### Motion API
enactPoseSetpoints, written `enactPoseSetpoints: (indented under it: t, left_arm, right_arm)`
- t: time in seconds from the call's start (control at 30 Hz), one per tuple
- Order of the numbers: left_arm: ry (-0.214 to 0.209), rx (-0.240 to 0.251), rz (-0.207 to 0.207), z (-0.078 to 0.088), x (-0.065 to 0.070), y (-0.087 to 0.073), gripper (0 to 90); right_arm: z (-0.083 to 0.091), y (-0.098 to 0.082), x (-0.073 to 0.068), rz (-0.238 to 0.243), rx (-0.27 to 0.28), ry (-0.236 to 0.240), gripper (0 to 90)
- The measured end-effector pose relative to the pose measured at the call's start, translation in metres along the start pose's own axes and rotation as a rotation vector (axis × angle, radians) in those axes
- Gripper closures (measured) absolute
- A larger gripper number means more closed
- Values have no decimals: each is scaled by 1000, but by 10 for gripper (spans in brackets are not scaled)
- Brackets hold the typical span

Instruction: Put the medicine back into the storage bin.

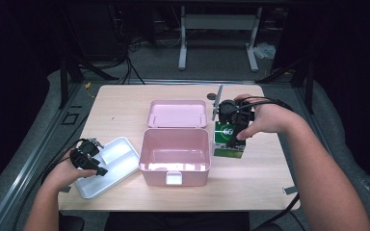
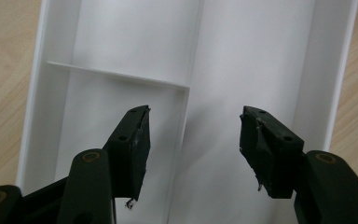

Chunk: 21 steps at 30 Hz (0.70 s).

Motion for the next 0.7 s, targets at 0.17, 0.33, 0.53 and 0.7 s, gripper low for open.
enactPoseSetpoints:
  t: [0.17, 0.33, 0.53, 0.7]
  left_arm:
    - [1, 1, 0, 0, 0, 0, 430]
    - [-4, 1, -1, 0, 0, -1, 430]
    - [-2, 5, 3, 1, -1, -2, 430]
    - [0, 1, 5, 1, -2, -3, 430]
  right_arm:
    - [9, 28, -11, 40, 21, 2, 173]
    - [1, 60, -19, 68, 46, 20, 173]
    - [-16, 89, -23, 98, 41, 38, 173]
    - [-29, 98, -23, 111, 10, 35, 172]
Point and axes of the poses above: each handheld gripper's, and its own axes: z roughly backward along the jaws, y roughly out of its top, x roughly to its right, the point moved 1 cm from there along -z, roughly forward along the jaws, and after that the axes turned 3 degrees about -z, right-handed, at the moved point
